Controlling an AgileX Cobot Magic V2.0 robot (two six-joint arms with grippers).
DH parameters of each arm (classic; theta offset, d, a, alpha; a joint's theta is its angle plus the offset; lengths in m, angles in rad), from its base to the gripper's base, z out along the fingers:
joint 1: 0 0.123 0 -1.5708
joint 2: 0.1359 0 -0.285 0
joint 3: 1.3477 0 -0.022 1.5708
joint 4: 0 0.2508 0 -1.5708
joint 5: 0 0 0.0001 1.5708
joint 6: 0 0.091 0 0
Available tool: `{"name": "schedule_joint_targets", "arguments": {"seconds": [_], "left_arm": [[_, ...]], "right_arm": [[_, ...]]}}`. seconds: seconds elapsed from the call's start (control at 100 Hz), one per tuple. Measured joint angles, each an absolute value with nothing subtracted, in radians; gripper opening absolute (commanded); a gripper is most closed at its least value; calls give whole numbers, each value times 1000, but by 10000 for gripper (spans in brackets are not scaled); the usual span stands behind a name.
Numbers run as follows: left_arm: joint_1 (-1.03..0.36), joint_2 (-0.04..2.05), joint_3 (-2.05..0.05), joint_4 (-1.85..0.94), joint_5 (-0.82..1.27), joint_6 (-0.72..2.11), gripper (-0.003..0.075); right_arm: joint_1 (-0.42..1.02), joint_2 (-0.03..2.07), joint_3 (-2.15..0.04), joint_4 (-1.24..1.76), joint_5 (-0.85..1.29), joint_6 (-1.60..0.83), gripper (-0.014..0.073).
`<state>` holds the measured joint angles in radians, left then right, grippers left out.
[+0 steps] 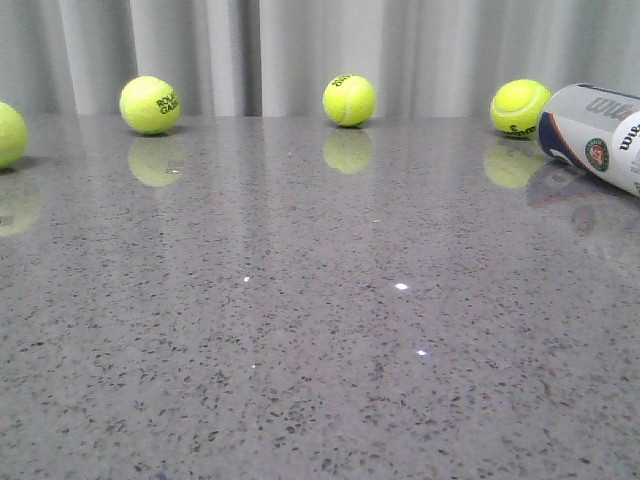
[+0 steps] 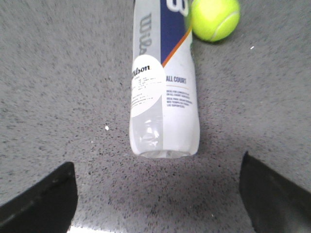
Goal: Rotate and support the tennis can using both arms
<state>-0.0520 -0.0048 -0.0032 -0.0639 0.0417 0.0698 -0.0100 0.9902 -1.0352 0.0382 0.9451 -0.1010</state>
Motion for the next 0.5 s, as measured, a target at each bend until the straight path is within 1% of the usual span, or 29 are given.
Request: {"name": "schedule_joint_targets", "arguments": {"seconds": [0.12, 0.5], "left_arm": [[-52, -5, -3, -64, 42, 70, -21], [-52, -5, -3, -64, 42, 70, -21]], "right_arm": [[-10, 1095, -1048, 38, 923, -108, 640], [-3, 1340, -1197, 38, 887, -146, 640]]}}
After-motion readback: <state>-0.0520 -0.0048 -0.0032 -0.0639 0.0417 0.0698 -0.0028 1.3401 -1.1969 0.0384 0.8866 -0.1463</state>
